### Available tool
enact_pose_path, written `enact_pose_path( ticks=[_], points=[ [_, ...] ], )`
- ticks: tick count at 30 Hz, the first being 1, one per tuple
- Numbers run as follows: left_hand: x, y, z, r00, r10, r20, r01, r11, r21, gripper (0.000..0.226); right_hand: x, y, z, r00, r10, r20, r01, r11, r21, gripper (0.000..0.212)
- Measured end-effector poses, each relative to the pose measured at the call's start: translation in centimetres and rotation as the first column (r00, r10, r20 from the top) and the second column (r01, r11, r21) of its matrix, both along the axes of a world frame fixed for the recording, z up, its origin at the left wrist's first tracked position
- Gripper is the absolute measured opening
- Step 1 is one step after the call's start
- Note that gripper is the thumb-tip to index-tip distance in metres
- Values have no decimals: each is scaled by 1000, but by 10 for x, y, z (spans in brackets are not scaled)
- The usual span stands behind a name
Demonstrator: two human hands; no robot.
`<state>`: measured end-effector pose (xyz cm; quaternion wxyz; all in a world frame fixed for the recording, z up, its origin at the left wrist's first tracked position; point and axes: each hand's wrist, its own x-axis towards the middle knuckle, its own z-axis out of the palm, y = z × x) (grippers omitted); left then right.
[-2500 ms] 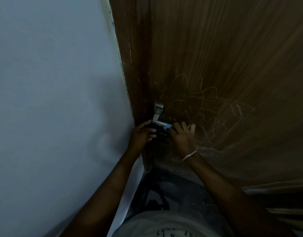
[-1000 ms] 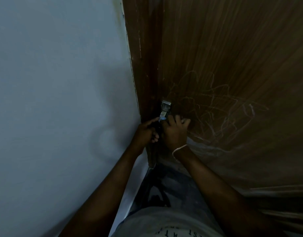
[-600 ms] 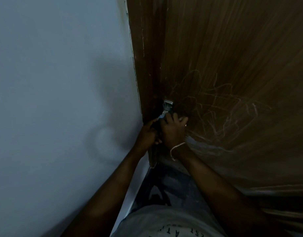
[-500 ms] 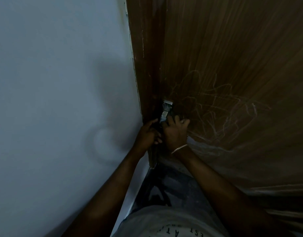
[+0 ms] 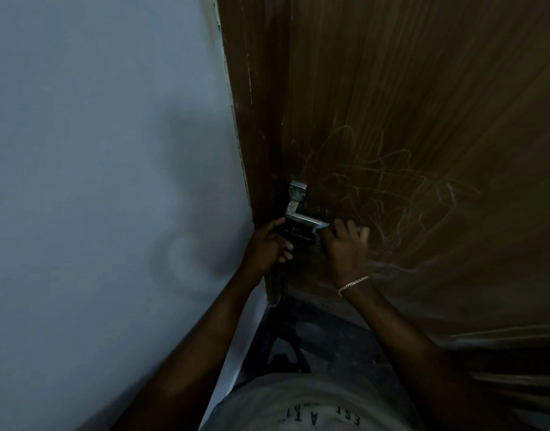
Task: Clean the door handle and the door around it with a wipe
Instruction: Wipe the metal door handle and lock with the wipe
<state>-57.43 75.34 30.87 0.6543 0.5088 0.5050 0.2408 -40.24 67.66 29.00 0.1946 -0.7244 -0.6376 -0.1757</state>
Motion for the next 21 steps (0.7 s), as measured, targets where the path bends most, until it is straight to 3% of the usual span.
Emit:
enact_pose_path(
  ticks=[7,14,21],
  points=[
    [7,2,-1,1000,21,-5,-21,1000,-7,55,-29,24,9,999,44,20,-42,996,-80,11],
    [2,6,0,999,28,26,-28,999,17,59,7,-3,1,999,-21,37,21,1000,0,21],
    [2,9,-3,999,31,6,-32,996,78,41,-47,45,18,995,100,-7,-100,991,-88,16]
  ],
)
